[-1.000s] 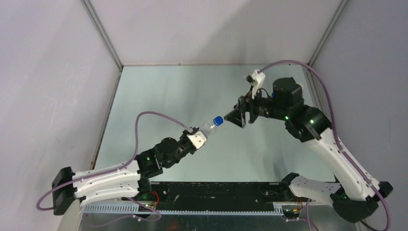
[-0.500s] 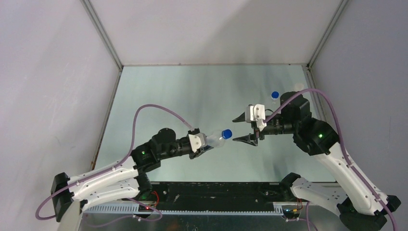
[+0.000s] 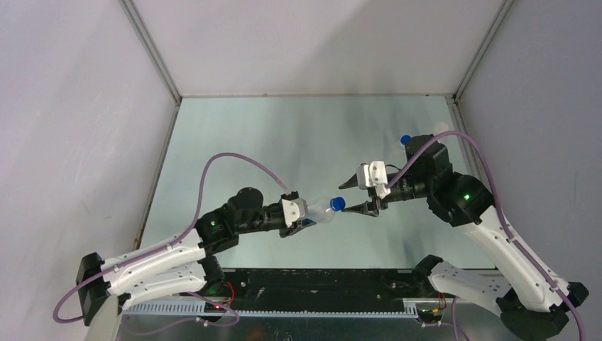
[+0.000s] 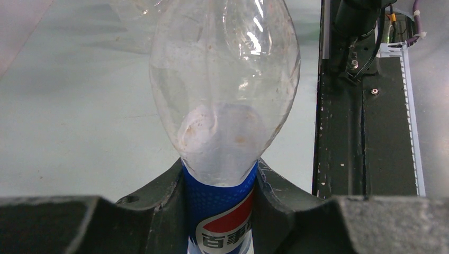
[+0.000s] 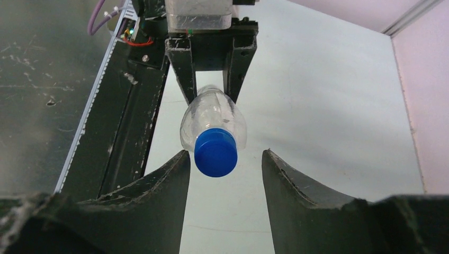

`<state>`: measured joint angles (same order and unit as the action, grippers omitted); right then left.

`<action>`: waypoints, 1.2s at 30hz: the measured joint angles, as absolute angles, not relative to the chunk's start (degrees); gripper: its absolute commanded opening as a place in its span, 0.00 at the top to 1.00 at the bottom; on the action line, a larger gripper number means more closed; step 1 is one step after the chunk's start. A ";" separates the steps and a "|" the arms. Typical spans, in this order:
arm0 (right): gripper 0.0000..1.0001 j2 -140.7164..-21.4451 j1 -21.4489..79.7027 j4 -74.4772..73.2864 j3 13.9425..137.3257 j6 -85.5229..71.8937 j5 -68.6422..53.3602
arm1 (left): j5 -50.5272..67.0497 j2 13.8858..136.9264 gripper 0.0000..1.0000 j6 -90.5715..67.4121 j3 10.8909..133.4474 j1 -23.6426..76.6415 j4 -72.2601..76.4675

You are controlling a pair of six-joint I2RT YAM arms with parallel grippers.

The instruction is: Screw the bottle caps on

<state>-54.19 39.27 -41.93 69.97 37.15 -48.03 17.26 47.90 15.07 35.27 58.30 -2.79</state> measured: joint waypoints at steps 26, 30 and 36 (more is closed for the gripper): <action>1.00 -62.43 40.21 -40.99 71.24 18.94 -42.04 | 7.33 47.31 0.75 16.56 33.91 58.26 -3.27; 1.00 -66.04 40.84 -37.15 72.27 -3.18 -33.54 | -6.74 45.71 0.75 20.73 31.31 61.39 -0.38; 0.84 -70.91 40.84 -35.83 73.34 -34.39 -25.41 | -29.58 48.10 0.74 30.76 27.99 68.16 6.74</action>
<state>-70.91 40.84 -35.83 73.34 -34.39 -25.41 -29.58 48.10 30.76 27.99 68.16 6.74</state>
